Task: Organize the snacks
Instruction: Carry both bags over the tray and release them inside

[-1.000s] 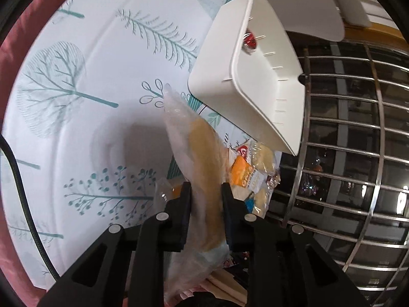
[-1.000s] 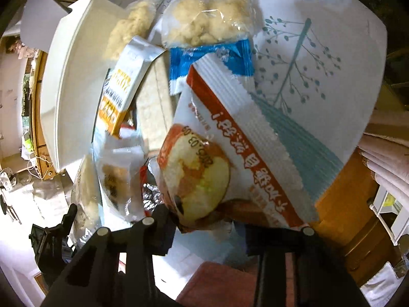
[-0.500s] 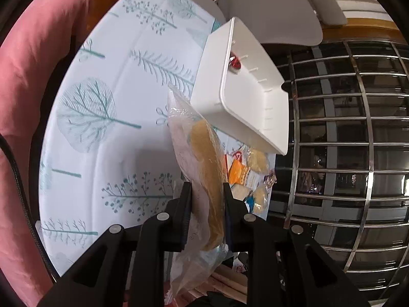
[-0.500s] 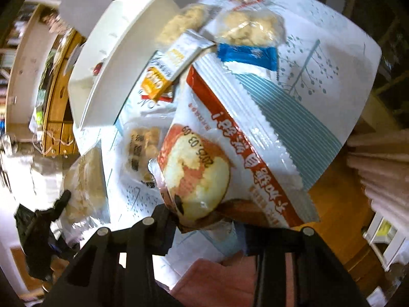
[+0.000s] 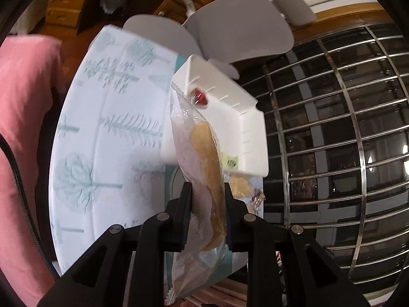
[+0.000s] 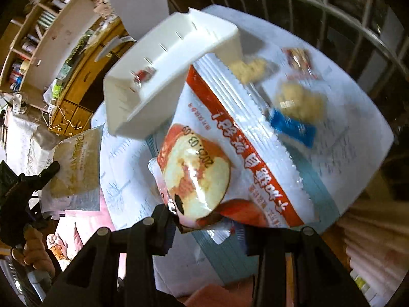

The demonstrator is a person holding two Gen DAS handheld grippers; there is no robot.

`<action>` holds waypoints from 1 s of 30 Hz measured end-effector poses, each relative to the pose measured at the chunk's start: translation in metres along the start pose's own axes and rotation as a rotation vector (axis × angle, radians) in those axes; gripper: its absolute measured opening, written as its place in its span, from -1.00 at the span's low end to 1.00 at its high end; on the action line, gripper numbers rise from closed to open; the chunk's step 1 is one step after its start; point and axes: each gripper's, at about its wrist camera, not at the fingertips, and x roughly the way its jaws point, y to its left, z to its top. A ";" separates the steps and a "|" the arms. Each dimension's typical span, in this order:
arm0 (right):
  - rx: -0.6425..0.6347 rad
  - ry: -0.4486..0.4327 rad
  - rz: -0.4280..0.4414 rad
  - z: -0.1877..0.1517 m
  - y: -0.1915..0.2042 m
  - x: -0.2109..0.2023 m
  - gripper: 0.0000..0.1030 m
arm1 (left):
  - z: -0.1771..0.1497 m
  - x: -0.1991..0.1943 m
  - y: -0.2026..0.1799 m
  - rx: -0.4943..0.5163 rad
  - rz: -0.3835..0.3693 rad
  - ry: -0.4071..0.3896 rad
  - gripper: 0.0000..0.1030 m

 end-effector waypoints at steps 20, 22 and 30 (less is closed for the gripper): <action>-0.213 -0.007 0.096 0.163 0.018 0.043 -0.25 | 0.074 0.081 -0.091 0.038 0.081 -0.088 -0.61; -0.239 -0.004 0.108 0.175 0.020 0.049 -0.25 | 0.077 0.093 -0.097 0.041 0.097 -0.087 -0.61; -0.320 0.048 0.119 0.206 0.021 0.084 -0.20 | 0.086 0.141 -0.119 0.036 0.185 -0.076 -0.41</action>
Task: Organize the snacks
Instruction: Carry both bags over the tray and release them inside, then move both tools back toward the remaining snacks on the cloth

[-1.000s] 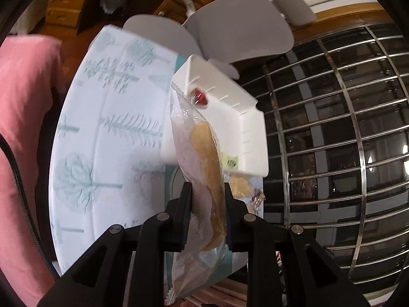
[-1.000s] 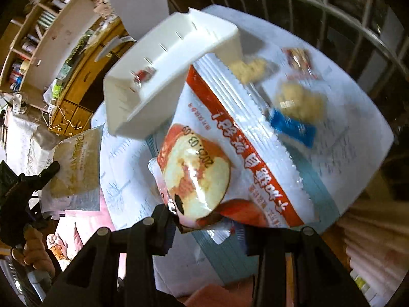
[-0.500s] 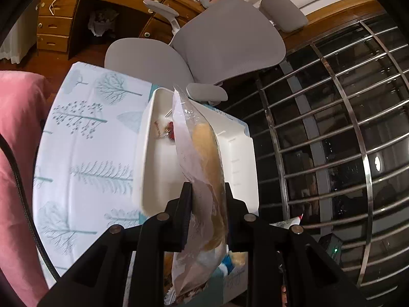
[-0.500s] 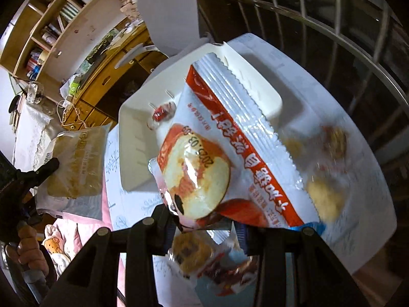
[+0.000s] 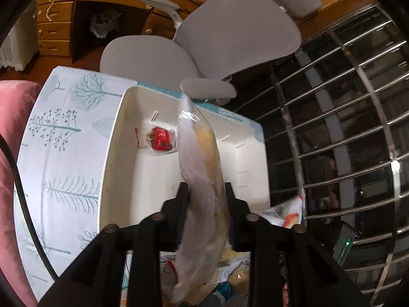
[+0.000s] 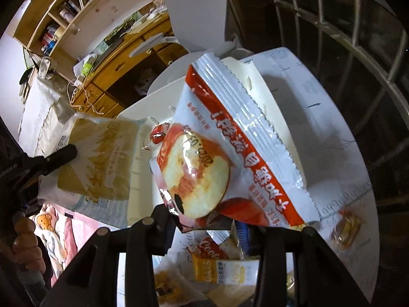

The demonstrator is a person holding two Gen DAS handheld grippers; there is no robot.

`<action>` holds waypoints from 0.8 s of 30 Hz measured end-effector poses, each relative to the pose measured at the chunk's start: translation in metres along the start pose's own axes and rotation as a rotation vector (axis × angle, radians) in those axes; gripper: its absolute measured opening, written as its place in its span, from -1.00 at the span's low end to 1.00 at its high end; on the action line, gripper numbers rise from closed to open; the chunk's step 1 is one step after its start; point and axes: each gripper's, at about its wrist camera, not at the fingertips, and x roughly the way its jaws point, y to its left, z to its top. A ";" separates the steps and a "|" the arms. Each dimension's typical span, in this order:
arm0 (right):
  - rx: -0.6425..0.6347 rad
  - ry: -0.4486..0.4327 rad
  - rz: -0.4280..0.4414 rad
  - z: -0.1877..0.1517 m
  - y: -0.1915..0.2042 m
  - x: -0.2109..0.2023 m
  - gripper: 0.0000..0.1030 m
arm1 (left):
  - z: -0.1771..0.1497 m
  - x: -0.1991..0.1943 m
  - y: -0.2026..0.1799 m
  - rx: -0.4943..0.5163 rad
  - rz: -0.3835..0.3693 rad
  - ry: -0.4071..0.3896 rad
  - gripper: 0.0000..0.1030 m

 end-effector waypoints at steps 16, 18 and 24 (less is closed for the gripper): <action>0.068 0.019 0.084 -0.007 -0.019 -0.005 0.42 | -0.029 -0.014 -0.016 0.018 0.168 0.067 0.28; 0.077 0.001 0.085 -0.012 -0.021 -0.014 0.42 | -0.036 -0.018 -0.016 0.027 0.167 0.083 0.28; 0.117 -0.052 0.067 -0.032 -0.026 -0.040 0.42 | -0.065 -0.039 -0.016 0.077 0.169 0.106 0.28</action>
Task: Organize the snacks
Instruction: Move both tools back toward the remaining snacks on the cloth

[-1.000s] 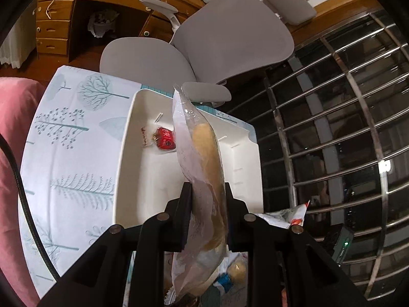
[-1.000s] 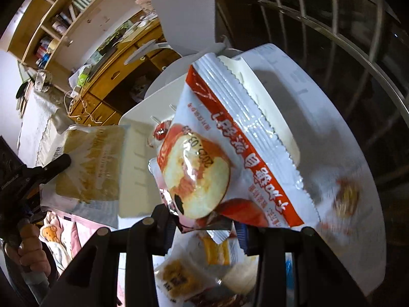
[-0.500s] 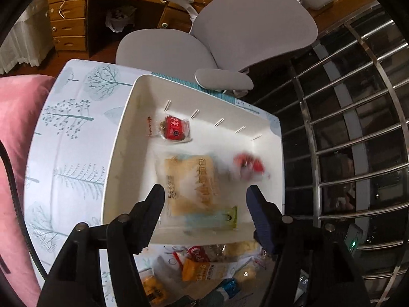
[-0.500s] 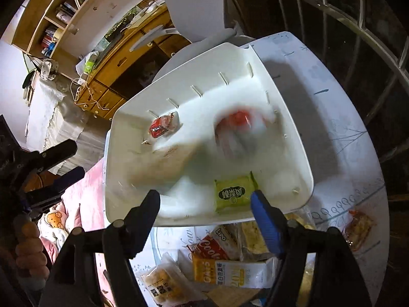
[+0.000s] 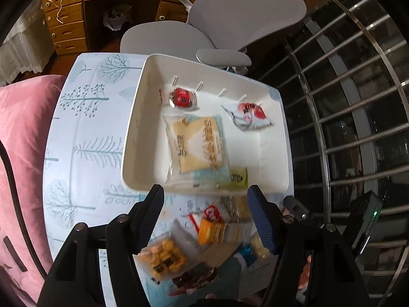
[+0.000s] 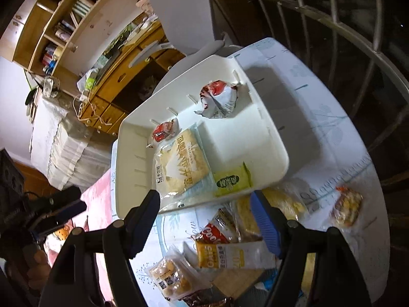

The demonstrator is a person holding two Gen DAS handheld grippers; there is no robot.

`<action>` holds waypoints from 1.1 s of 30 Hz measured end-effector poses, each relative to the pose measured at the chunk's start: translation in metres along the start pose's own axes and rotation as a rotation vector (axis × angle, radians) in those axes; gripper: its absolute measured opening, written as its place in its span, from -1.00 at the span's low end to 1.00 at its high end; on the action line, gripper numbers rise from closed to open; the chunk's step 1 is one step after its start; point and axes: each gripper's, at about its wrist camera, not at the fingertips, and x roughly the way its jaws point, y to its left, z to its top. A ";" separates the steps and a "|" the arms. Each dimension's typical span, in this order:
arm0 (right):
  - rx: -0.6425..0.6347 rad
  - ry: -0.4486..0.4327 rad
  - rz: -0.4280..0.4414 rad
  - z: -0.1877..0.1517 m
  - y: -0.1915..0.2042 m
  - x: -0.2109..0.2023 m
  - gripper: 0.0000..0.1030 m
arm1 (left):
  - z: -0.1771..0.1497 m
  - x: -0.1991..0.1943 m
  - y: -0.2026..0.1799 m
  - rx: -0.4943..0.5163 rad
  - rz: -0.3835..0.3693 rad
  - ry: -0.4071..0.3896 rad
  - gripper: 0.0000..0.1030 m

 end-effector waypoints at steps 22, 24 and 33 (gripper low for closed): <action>0.065 -0.123 -0.077 -0.145 0.018 -0.066 0.42 | -0.117 -0.058 0.034 0.199 -0.047 0.122 0.30; 0.065 -0.118 -0.078 -0.160 0.017 -0.066 0.42 | -0.125 -0.057 0.037 0.210 -0.047 0.137 0.30; 0.090 -0.084 -0.098 -0.210 0.013 -0.059 0.42 | -0.148 -0.050 0.039 0.305 -0.021 0.163 0.42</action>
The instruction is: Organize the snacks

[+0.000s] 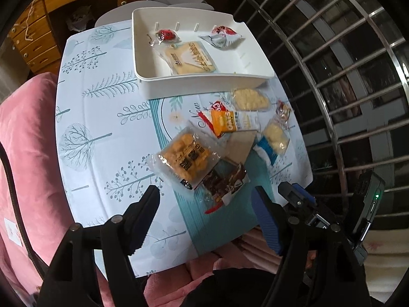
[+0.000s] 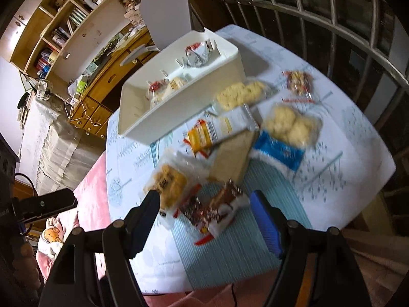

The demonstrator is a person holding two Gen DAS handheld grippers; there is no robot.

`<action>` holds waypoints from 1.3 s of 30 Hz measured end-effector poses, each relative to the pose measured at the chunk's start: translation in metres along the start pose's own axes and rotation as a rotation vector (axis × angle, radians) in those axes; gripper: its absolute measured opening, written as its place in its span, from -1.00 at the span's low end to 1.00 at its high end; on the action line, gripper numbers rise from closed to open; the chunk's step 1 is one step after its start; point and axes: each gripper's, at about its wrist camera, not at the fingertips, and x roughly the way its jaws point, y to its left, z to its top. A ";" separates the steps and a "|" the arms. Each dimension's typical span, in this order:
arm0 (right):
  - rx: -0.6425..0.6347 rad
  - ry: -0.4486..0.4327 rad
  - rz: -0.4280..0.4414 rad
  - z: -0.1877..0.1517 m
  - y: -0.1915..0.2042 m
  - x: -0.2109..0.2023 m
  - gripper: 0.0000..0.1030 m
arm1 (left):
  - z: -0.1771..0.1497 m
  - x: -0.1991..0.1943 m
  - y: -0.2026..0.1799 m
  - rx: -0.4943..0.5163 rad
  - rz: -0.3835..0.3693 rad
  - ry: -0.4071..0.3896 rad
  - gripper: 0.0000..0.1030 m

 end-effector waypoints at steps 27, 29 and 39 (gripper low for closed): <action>0.598 0.348 0.032 -0.002 -0.062 0.098 0.42 | 0.029 0.134 -0.009 0.286 0.139 0.241 0.66; 0.650 0.362 0.011 -0.001 -0.064 0.105 0.42 | 0.026 0.148 -0.010 0.296 0.151 0.271 0.66; 0.691 0.469 -0.083 0.000 -0.059 0.135 0.42 | 0.031 0.182 0.001 0.293 0.226 0.321 0.73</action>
